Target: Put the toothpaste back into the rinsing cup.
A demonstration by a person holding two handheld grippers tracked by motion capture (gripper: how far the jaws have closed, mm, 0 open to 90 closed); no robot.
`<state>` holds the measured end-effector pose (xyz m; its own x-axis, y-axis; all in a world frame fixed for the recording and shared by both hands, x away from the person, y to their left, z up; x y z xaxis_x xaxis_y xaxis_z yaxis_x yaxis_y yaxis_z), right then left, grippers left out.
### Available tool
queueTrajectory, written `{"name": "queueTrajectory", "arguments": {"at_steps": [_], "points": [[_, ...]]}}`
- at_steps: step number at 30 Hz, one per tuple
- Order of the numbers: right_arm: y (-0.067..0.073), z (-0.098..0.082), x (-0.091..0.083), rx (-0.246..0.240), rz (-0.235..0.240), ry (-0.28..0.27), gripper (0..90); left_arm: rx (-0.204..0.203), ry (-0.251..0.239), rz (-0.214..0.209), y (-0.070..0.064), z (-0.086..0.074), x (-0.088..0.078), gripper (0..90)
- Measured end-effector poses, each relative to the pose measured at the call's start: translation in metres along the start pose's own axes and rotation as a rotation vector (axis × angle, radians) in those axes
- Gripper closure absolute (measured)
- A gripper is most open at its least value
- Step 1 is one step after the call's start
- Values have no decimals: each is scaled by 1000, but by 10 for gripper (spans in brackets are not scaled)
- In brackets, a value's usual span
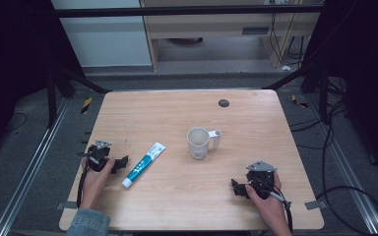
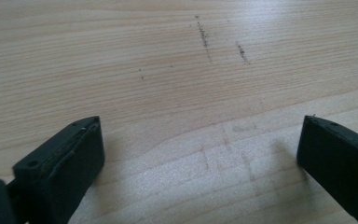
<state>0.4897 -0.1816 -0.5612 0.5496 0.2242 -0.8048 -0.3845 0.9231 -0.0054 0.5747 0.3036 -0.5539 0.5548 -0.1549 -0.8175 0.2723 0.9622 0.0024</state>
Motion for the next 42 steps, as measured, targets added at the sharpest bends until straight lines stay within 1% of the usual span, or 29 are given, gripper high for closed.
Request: {"name": "queueTrajectory", "arguments": {"at_steps": [1, 2, 3, 4, 5, 6, 9, 10, 11, 12, 15, 16, 17, 18, 19, 21, 22, 23, 25, 28, 29, 30, 32, 33, 34, 36, 37, 40, 42], "points": [[0, 0, 0, 0, 0, 0, 6, -6, -1, 5, 2, 0, -3, 48], [0, 0, 0, 0, 0, 0, 6, -6, -1, 5, 2, 0, -3, 56], [0, 0, 0, 0, 0, 0, 6, -10, -13, 5, 4, 2, -10, 54], [0, 0, 0, 0, 0, 0, 6, -10, -13, 5, 4, 2, -10, 56], [0, 0, 0, -1, 1, -1, 6, -15, -25, -4, 4, 3, -17, 56], [0, 0, 0, -1, 1, -1, 6, -15, -25, -4, 4, 3, -17, 56], [0, 0, 0, 0, 0, 0, 6, 11, -17, -14, 1, 3, -27, 50], [0, 0, 0, 0, 0, 0, 6, 11, -17, -14, 1, 3, -27, 49], [0, 0, 0, 0, 0, -1, 6, 27, -15, -12, -2, 4, -31, 49], [0, 0, 0, 0, 0, -1, 6, 27, -15, -12, -2, 4, -31, 49], [0, 0, 0, -1, 1, -1, 6, 48, -26, -16, -9, 9, -43, 49], [0, 0, 0, -1, 1, -1, 6, 48, -26, -16, -9, 9, -43, 50], [0, 0, 0, 0, 1, -1, 6, 64, -15, -24, -14, 11, -50, 54], [0, 0, 0, 0, 1, -1, 6, 64, -15, -24, -14, 11, -50, 61], [0, 0, 0, 0, 0, 0, 6, 72, -14, -20, -17, 14, -58, 63], [0, 0, 0, 1, 1, -1, 6, 82, -23, -18, -20, 17, -65, 67], [0, 0, 0, 1, 1, -1, 6, 82, -23, -18, -20, 17, -65, 67], [0, 0, 0, 0, 0, -1, 6, 91, -32, -19, -23, 20, -73, 66], [0, 0, 0, 0, 0, -1, 6, 102, -35, -19, -26, 21, -78, 60], [0, 0, 0, 0, 1, -1, 6, 112, -31, -20, -28, 22, -82, 50], [0, 0, 0, 1, 0, 0, 6, 126, -21, -22, -31, 23, -85, 47], [0, 0, 0, 1, 0, 0, 6, 126, -21, -22, -31, 23, -85, 46], [0, 0, 0, 2, 0, 0, 6, 143, -15, -22, -34, 23, -88, 44], [0, 0, 0, 0, -1, 1, 6, 160, -9, -25, -38, 24, -91, 43], [0, 0, 0, 0, -1, 1, 6, 160, -9, -25, -38, 24, -91, 42], [0, 0, 0, 0, 1, -1, 6, 177, 1, -25, -41, 24, -92, 43], [0, 0, 0, 0, 0, 0, 6, 192, 7, -26, -45, 24, -93, 42], [0, 0, 0, 0, 1, -1, 6, 207, 13, -35, -50, 23, -92, 42], [0, 0, 0, 0, 1, -1, 6, 228, 21, -35, -58, 24, -91, 43]]}}
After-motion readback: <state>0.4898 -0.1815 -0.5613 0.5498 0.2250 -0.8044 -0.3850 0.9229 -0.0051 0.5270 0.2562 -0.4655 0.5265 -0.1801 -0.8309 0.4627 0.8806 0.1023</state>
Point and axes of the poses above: each handheld gripper's, and its own axes: x roughly forward along the jaws, z roughly out of its top, y roughly to its left, the point moved 7 cm from there along x, roughly forward along the jaws, and after that the axes turned 10 degrees about y, right-handed, at the moved point
